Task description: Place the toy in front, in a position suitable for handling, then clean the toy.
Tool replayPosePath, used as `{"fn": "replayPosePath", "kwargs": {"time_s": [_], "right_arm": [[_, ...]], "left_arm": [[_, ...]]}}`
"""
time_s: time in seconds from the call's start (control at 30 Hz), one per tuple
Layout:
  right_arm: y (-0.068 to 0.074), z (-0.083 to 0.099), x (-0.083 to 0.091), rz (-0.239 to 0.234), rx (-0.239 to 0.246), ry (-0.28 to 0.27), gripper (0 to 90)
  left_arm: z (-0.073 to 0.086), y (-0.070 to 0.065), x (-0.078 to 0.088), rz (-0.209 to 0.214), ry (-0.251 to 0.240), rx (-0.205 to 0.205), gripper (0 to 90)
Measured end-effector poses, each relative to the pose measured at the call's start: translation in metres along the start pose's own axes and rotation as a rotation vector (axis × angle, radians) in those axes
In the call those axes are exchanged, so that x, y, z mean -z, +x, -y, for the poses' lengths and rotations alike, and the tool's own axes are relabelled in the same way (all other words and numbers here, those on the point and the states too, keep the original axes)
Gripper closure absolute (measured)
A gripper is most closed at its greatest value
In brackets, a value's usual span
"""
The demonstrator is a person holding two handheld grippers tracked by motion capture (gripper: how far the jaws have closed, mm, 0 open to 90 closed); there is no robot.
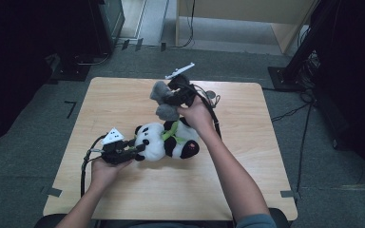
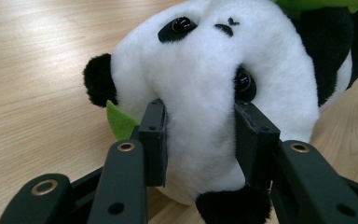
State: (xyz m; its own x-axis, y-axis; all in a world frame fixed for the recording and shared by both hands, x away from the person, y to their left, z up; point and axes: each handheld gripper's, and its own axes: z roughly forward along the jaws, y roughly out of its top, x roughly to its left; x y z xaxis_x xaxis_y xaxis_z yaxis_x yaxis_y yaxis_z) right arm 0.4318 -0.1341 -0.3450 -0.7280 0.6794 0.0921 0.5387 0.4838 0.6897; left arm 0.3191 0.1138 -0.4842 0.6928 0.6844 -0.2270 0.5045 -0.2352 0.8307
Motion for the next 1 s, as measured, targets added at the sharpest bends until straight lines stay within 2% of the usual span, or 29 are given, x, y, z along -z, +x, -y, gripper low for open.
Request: {"fn": "replayPosePath", "kwargs": {"time_s": [0.17,0.3,0.4,0.5,0.7,0.9,1.0], "right_arm": [[0.026,0.002,-0.024,-0.109,0.033,0.026,78.0],[0.04,0.01,-0.047,-0.161,0.04,0.083,78.0],[0.045,0.015,-0.057,-0.169,0.049,0.109,78.1],[0.044,0.017,-0.059,-0.182,0.032,0.105,78.3],[0.037,0.023,-0.06,-0.174,0.022,0.144,78.5],[0.024,0.033,-0.056,-0.168,-0.006,0.117,78.5],[0.015,0.039,-0.05,-0.133,-0.007,0.11,78.6]], "left_arm": [[-0.001,0.001,0.0,0.004,0.0,0.006,59.6],[0.0,0.002,0.0,0.008,0.002,0.009,59.7],[0.0,0.003,-0.001,0.009,0.004,0.014,59.7],[-0.001,0.003,-0.001,0.008,0.009,0.014,59.7],[-0.002,0.0,-0.001,0.002,0.02,0.021,61.1],[-0.003,0.0,-0.001,0.003,0.029,0.031,63.8],[-0.003,0.001,-0.001,0.003,0.027,0.035,64.2]]}}
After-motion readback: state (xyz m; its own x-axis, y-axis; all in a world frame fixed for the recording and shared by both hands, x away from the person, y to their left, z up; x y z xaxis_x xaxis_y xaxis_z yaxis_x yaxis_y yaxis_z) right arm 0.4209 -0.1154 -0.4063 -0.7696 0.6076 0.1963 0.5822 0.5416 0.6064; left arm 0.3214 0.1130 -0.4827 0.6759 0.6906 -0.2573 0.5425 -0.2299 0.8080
